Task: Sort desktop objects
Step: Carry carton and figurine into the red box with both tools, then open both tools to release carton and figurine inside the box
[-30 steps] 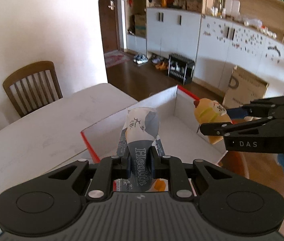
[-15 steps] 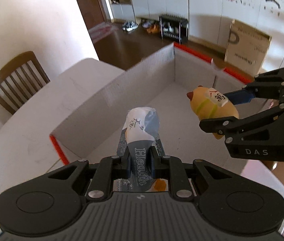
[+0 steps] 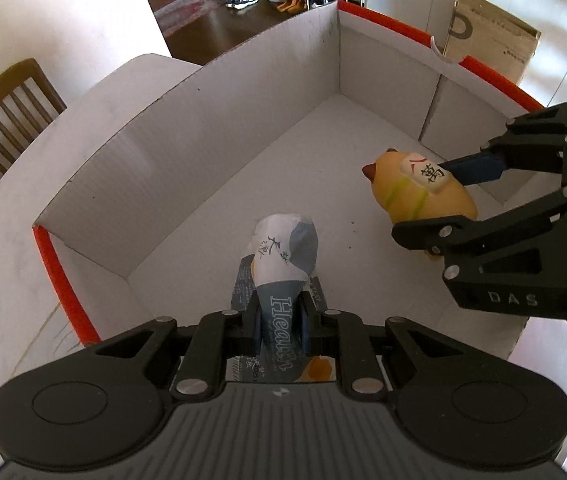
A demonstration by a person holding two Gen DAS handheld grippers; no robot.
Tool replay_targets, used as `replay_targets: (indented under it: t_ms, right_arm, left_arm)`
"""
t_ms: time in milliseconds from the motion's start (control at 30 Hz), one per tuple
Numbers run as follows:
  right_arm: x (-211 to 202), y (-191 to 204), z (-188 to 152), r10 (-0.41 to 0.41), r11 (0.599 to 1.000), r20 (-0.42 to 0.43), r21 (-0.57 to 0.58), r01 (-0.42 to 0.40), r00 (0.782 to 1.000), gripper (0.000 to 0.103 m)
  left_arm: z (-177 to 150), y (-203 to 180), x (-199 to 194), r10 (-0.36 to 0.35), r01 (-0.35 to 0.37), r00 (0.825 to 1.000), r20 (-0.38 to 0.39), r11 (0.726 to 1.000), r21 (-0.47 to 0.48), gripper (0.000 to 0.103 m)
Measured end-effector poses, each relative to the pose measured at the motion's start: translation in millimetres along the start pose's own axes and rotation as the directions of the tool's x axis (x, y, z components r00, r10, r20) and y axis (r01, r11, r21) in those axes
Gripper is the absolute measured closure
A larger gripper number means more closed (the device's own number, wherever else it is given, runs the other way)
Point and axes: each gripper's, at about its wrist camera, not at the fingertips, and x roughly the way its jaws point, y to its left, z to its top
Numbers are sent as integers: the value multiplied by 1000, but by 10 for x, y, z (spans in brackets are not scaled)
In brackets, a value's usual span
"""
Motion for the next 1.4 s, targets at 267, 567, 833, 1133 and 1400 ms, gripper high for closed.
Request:
replay_targets:
  t_ms: [267, 567, 833, 1133, 1400]
  right_arm:
    - [35, -11, -20, -4, 1000, -19, -5, 4, 1000, 55]
    - [-69, -33, -21, 6, 1000, 22, -11, -6, 1000, 33]
    - [-286, -12, -54, 28, 999, 69, -46, -25, 997, 22]
    - [-563, -81, -57, 62, 997, 138, -59, -55, 989, 11]
    - [-762, -103, -98, 88, 996, 184, -40, -82, 979, 6]
  left_arm:
    - [-22, 49, 3, -7, 7, 1000, 11, 1000, -10, 86]
    - [-106, 9, -92, 18, -17, 998, 52, 999, -31, 86]
    - [-119, 115, -220, -16, 25, 994, 111, 997, -77, 78]
    - [-161, 145, -456, -22, 47, 978, 207, 992, -119, 31]
    - [-293, 151, -655, -29, 68, 966, 257, 987, -144, 30]
